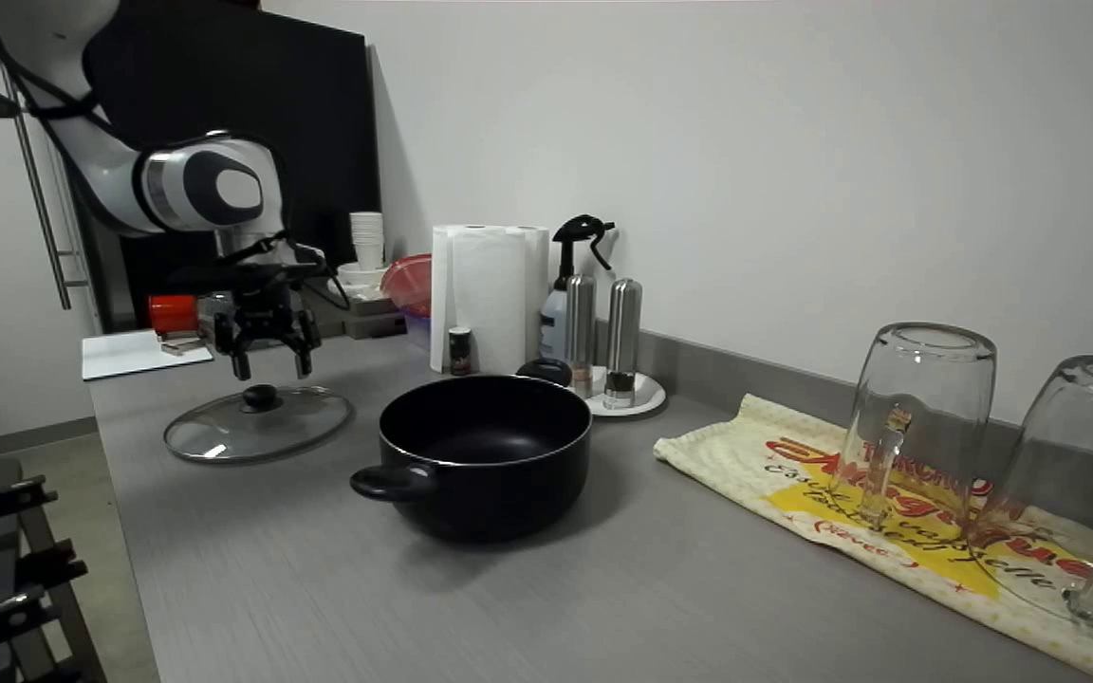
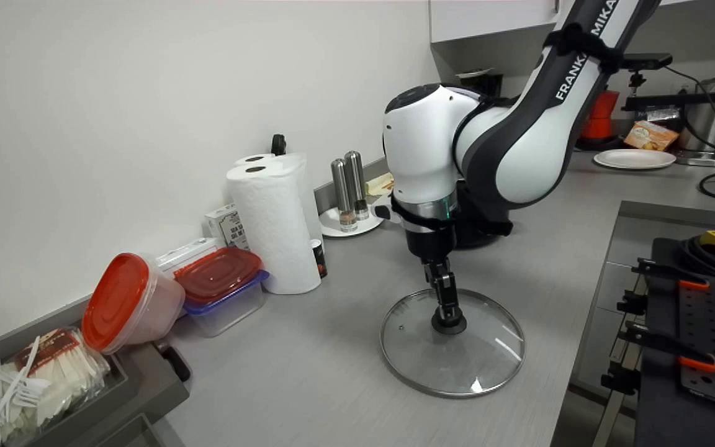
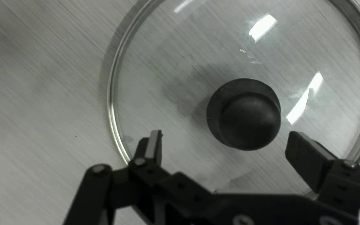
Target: Put the glass lid on the black pot
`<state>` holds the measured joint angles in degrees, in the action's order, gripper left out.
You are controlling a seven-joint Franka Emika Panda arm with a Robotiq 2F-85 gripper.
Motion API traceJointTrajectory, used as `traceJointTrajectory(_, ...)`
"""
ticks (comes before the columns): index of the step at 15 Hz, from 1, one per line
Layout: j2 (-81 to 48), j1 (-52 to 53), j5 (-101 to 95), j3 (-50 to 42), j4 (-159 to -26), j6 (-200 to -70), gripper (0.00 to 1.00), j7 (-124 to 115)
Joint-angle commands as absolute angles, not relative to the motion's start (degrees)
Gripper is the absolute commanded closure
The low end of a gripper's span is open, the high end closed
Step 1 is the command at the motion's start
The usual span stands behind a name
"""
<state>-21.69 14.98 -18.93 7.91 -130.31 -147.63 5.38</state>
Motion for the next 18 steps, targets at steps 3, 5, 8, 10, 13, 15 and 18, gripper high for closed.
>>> traceJointTrajectory(3, -25.2, 15.0, -18.3, 8.0, -127.9, -147.0, 0.00, 4.9)
traceJointTrajectory(5, -25.7, 14.9, -18.1, 8.0, -127.6, -146.7, 0.00, 5.1)
traceJointTrajectory(8, -26.0, 14.6, -17.7, 8.3, -127.6, -147.0, 0.25, 5.7)
traceJointTrajectory(10, -26.1, 14.8, -17.9, 8.2, -127.7, -147.0, 0.32, 5.6)
traceJointTrajectory(13, -25.9, 14.8, -17.9, 8.3, -127.7, -146.9, 0.57, 5.6)
traceJointTrajectory(15, -25.7, 14.8, -18.0, 8.3, -127.8, -146.8, 0.70, 5.5)
traceJointTrajectory(18, -25.0, 14.8, -18.2, 8.2, -128.2, -146.4, 0.75, 5.6)
